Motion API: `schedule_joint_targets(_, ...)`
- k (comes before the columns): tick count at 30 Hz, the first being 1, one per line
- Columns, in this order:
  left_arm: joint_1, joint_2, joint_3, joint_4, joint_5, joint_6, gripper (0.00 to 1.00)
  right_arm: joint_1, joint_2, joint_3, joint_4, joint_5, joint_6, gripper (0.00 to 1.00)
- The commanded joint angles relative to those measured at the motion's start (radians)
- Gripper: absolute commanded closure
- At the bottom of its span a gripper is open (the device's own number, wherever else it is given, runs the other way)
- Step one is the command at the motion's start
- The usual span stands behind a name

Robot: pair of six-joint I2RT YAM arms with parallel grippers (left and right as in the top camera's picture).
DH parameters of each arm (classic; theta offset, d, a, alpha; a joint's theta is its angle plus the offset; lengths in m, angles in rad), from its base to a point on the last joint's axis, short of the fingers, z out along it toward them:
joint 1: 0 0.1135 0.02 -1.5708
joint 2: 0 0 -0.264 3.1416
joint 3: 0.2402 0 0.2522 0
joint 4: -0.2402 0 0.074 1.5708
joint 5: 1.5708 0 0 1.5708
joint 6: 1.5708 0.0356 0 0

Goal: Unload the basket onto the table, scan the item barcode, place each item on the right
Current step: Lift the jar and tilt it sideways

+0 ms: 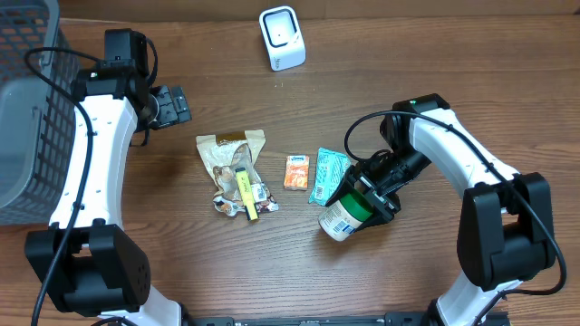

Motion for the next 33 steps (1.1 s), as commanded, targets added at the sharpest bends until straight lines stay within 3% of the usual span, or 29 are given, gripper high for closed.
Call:
schedule_joint_targets(1,-0.007,-0.015,0.015,0.001,-0.005,0.023,0.0,-0.002,-0.032,0.028,-0.006,-0.054,0.001,0.38)
schedule_joint_targets(27,-0.007,-0.015,0.015,0.001,-0.005,0.023,0.0,-0.002,-0.032,0.028,0.013,-0.075,0.001,0.38)
schedule_joint_targets(29,-0.007,-0.015,0.015,0.001,-0.005,0.023,0.0,-0.002,-0.032,0.028,0.07,-0.064,0.002,0.43)
schedule_joint_targets(32,-0.007,-0.015,0.015,0.001,-0.005,0.023,0.0,-0.002,-0.032,0.028,0.182,0.014,0.005,0.62)
schedule_joint_targets(33,-0.007,-0.015,0.015,0.001,-0.005,0.023,0.0,-0.002,-0.032,0.028,0.228,0.057,0.005,0.64)
